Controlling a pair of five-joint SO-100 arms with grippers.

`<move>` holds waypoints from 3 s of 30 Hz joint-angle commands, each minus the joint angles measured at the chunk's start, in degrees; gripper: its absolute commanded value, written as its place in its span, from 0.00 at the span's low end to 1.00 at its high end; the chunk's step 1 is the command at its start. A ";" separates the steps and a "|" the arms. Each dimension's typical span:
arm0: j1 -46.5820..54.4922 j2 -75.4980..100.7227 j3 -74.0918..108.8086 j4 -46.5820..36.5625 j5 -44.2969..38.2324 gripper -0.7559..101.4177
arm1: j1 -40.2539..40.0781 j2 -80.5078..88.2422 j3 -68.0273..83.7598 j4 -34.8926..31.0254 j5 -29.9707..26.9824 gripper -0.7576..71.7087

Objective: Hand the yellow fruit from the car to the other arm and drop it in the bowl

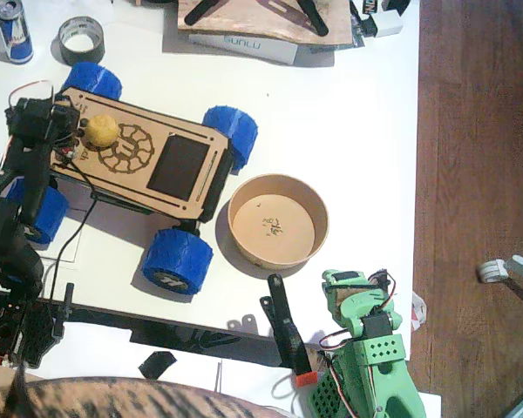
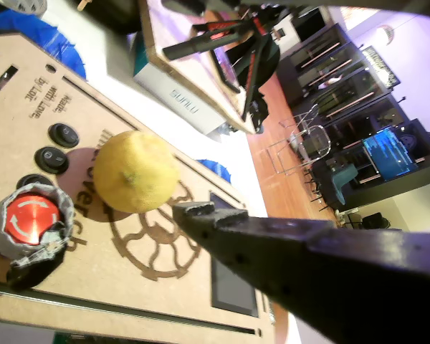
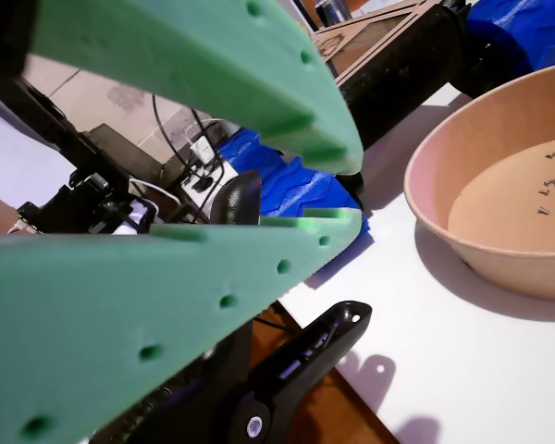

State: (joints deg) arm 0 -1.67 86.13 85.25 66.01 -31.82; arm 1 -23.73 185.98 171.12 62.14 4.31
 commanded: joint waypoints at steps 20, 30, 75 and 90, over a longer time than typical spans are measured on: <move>9.05 -18.54 -19.42 -2.55 -0.09 0.43 | 0.26 0.26 -2.29 0.18 -0.79 0.01; 9.14 -22.24 -19.42 -2.90 -0.18 0.42 | 0.26 0.26 -2.29 0.18 -0.79 0.01; 7.21 -29.00 -19.42 -7.47 0.53 0.01 | 0.26 0.26 -2.29 0.18 -0.79 0.01; 6.77 -27.69 -19.25 -6.59 0.00 0.01 | 0.26 0.26 -2.29 0.18 -0.79 0.01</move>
State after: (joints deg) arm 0 5.10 56.34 67.85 58.80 -31.82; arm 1 -23.73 185.98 171.12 62.14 4.31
